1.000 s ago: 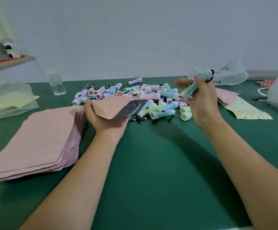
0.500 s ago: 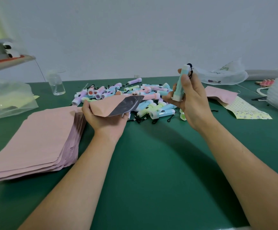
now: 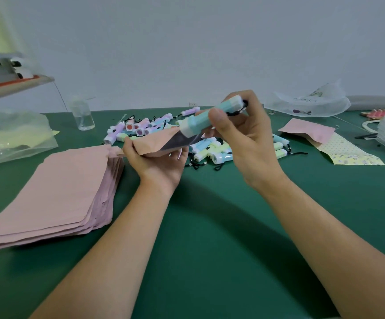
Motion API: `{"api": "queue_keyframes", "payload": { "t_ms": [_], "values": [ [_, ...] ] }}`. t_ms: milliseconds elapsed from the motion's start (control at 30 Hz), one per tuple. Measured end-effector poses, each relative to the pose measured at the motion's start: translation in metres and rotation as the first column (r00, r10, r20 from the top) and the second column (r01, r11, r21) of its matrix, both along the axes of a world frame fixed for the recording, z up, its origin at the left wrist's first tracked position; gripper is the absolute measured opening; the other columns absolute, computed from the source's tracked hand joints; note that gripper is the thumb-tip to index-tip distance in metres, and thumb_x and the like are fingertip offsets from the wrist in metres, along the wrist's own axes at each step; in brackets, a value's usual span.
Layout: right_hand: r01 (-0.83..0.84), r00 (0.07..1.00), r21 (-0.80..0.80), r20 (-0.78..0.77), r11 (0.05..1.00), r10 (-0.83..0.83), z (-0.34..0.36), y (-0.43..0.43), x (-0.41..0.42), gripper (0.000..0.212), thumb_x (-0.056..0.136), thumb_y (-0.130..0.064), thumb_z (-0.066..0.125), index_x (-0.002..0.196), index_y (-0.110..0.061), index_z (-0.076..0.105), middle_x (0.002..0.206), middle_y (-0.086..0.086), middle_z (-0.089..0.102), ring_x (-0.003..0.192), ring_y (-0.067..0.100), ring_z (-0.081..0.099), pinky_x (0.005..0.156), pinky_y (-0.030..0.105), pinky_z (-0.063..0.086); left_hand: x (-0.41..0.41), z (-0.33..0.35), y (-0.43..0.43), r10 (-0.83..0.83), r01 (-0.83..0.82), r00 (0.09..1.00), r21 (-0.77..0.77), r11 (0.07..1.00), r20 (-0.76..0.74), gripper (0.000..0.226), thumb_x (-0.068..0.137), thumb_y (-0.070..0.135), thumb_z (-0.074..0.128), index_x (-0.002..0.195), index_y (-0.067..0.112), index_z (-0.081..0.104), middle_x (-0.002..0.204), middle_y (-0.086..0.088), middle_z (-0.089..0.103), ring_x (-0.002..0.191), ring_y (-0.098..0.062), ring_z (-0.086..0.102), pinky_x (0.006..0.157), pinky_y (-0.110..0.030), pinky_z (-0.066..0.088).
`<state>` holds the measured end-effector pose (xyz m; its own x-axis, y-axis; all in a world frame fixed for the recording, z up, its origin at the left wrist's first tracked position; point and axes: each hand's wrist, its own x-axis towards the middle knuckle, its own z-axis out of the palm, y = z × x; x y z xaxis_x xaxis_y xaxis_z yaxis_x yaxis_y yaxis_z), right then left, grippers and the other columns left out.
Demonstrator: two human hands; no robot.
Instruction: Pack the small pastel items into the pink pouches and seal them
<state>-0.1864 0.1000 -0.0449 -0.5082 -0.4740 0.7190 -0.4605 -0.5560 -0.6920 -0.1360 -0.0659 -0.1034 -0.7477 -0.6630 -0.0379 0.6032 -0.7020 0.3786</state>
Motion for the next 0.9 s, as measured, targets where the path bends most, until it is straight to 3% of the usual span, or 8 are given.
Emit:
{"api": "queue_keyframes", "payload": {
  "t_ms": [100,267,367,467,600,733,833,900],
  "values": [
    [0.074,0.989,0.087,-0.135,0.993,-0.062,-0.006,-0.004,0.004,0.022,0.098,-0.01,0.069,0.097,-0.012,0.048,0.086,0.011,0.07,0.084,0.035,0.069,0.077,0.056,0.057,-0.002,-0.001,0.007,-0.031,0.031,1.0,-0.043,0.999,0.0,0.074,0.092,0.073,0.04,0.1,0.009,0.075,0.117,-0.019,0.071,0.108,-0.037,0.06,0.097,-0.043,0.057],
    [0.257,0.932,0.125,-0.296,0.958,-0.211,-0.011,-0.001,0.0,0.027,0.091,-0.02,0.079,0.09,-0.016,0.053,0.082,-0.006,0.069,0.072,0.007,0.063,0.069,0.016,0.043,0.0,0.005,0.014,-0.084,0.086,0.996,-0.161,0.983,0.017,0.079,0.097,0.072,0.031,0.124,0.007,0.066,0.131,-0.024,0.065,0.126,-0.038,0.06,0.109,-0.043,0.046],
    [0.451,0.845,0.122,-0.379,0.884,-0.378,-0.013,-0.002,-0.003,0.026,0.083,-0.022,0.084,0.085,-0.012,0.06,0.08,-0.014,0.062,0.074,0.009,0.055,0.07,0.023,0.042,0.002,0.011,0.02,-0.104,0.109,0.994,-0.219,0.97,0.036,0.078,0.098,0.072,0.03,0.127,0.006,0.06,0.123,-0.022,0.063,0.109,-0.036,0.061,0.094,-0.041,0.049],
    [0.575,0.803,0.208,-0.329,0.791,-0.497,-0.009,0.002,-0.007,0.021,0.075,-0.027,0.078,0.077,-0.033,0.058,0.065,-0.023,0.059,0.059,0.007,0.052,0.06,0.03,0.044,0.001,0.015,0.026,-0.075,0.093,0.994,-0.237,0.967,0.083,0.074,0.097,0.073,0.035,0.129,0.01,0.058,0.119,-0.02,0.064,0.1,-0.035,0.065,0.086,-0.041,0.052],
    [0.721,0.691,0.282,-0.361,0.633,-0.626,-0.003,0.009,-0.011,0.028,0.071,-0.054,0.077,0.074,-0.027,0.069,0.065,-0.018,0.067,0.064,0.008,0.063,0.061,0.033,0.053,-0.001,0.016,0.028,-0.057,0.082,0.992,-0.233,0.969,0.115,0.073,0.094,0.075,0.041,0.131,0.016,0.061,0.116,-0.018,0.07,0.099,-0.035,0.07,0.084,-0.043,0.059],
    [0.78,0.623,0.456,-0.51,0.428,-0.593,-0.003,0.01,-0.014,0.022,0.076,-0.042,0.074,0.073,-0.021,0.071,0.07,-0.001,0.068,0.073,0.026,0.061,0.063,0.035,0.054,-0.004,0.014,0.04,-0.06,0.106,0.986,-0.297,0.949,0.158,0.081,0.096,0.081,0.033,0.117,0.011,0.067,0.107,-0.02,0.075,0.086,-0.037,0.073,0.065,-0.04,0.06],
    [0.746,0.654,0.522,-0.454,0.414,-0.605,-0.003,0.012,-0.019,0.019,0.077,-0.028,0.067,0.062,-0.016,0.065,0.054,0.001,0.055,0.06,0.026,0.046,0.053,0.032,0.044,-0.007,0.014,0.044,-0.024,0.08,0.986,-0.346,0.935,0.162,0.077,0.097,0.08,0.032,0.125,0.016,0.065,0.118,-0.017,0.074,0.109,-0.035,0.07,0.072,-0.042,0.06],
    [0.683,0.712,0.535,-0.335,0.498,-0.616,-0.004,0.011,-0.019,0.014,0.076,-0.026,0.067,0.065,-0.018,0.071,0.054,-0.001,0.06,0.055,0.022,0.046,0.054,0.036,0.053,-0.008,0.015,0.046,-0.014,0.065,0.988,-0.333,0.941,0.153,0.07,0.098,0.078,0.034,0.116,0.019,0.068,0.117,-0.017,0.074,0.112,-0.035,0.069,0.076,-0.043,0.06]
  ]
}}
